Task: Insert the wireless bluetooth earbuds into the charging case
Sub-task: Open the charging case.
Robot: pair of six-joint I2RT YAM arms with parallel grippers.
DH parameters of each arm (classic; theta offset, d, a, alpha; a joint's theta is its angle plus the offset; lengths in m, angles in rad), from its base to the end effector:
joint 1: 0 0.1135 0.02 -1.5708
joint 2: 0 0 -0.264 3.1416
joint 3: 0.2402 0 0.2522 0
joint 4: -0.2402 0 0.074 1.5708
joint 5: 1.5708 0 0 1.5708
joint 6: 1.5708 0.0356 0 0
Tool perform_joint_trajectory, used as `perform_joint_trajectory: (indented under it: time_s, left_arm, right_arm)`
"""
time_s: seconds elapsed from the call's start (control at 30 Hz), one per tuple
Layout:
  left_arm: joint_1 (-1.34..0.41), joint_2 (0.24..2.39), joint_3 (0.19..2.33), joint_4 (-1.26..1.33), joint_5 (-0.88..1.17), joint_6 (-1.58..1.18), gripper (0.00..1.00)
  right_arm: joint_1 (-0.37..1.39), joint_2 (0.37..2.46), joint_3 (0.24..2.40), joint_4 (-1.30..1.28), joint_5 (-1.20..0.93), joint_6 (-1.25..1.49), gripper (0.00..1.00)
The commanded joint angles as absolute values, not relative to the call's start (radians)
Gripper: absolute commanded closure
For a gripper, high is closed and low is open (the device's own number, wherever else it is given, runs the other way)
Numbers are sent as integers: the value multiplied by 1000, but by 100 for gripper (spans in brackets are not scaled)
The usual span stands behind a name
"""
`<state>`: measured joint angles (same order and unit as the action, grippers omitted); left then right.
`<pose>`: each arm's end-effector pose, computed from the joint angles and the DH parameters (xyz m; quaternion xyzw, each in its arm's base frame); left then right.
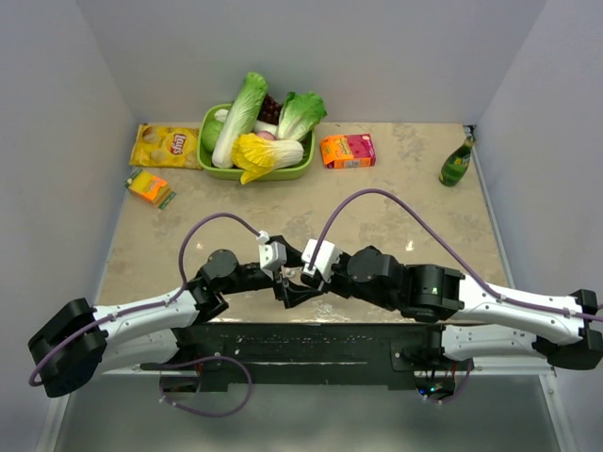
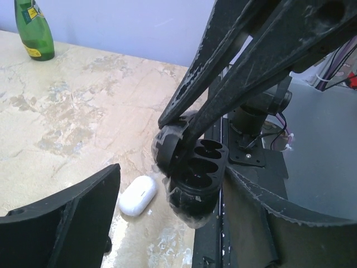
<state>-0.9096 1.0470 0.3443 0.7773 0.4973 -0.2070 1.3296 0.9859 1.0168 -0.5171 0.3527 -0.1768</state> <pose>0.1209 -0.1830 0.2374 0.3963 0.5570 -0.5183 0.5139 0.0626 0.2031 0.3510 -0.5107 0.6771 0.1509 0.5079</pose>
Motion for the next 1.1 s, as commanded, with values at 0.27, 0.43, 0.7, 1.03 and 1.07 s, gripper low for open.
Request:
perform_joint_trajectory:
  time_s: [0.27, 0.43, 0.7, 1.03, 1.07]
  left_arm:
    - [-902, 1014, 357, 822, 534, -173, 39]
    - [-902, 1020, 357, 810, 499, -201, 26]
    - [-902, 1023, 348, 824, 495, -212, 28]
    - [-902, 1062, 357, 848, 543, -210, 60]
    - [-902, 1065, 357, 850, 545, -212, 66]
  right_arm:
    - [1333, 1008, 1072, -522, 316, -153, 100]
    - [1333, 1000, 1074, -514, 344, -155, 100]
    - [1333, 996, 1069, -502, 357, -160, 100]
    - [1335, 993, 1071, -503, 354, -158, 100]
    - [1333, 992, 1069, -503, 354, -156, 100]
